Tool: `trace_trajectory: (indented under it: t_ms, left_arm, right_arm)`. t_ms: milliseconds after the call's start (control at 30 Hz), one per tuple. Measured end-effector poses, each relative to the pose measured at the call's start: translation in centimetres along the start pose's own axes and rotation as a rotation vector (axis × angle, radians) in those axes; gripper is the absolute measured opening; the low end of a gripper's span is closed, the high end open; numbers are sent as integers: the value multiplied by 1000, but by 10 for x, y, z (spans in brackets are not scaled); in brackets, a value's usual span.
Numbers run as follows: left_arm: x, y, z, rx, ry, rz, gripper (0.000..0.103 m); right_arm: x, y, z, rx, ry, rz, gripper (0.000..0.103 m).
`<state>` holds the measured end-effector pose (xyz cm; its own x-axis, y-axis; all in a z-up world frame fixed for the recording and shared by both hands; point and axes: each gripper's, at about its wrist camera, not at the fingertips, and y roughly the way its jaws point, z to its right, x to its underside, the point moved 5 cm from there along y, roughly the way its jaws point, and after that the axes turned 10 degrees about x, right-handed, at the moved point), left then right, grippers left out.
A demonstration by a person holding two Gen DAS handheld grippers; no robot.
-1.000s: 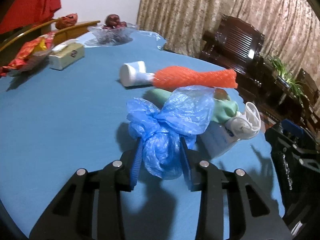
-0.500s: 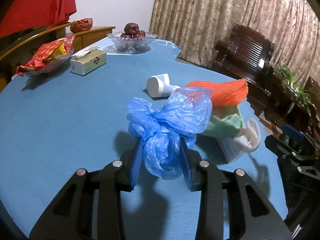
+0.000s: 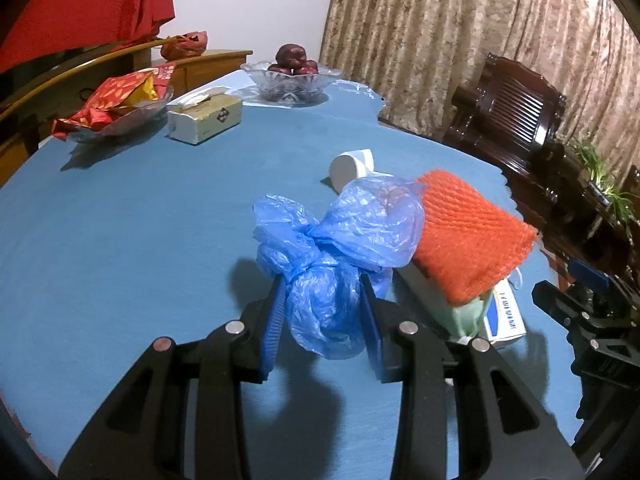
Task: Collect trash
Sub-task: 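Grasp the orange foam net with the right tool while left holds the blue bag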
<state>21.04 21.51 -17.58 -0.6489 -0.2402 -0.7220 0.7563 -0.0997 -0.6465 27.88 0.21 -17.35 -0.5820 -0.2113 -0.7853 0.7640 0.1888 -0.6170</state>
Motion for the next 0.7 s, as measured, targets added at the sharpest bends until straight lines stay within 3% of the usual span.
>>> trace_trajectory:
  t_ms: [200,500,700]
  left_arm:
    - [6,2,-5,2,-8,-15,34]
    - [-6,1,-8,-1,-8,9,34]
    - [-10,9,-5,10,-11,1,34]
  right_arm:
    - [-1,2,-6,-9,1,2,96]
    - [-31,8,-14,-37,17,31,96]
    - [-35,29,-19,-14,-11,-8,86]
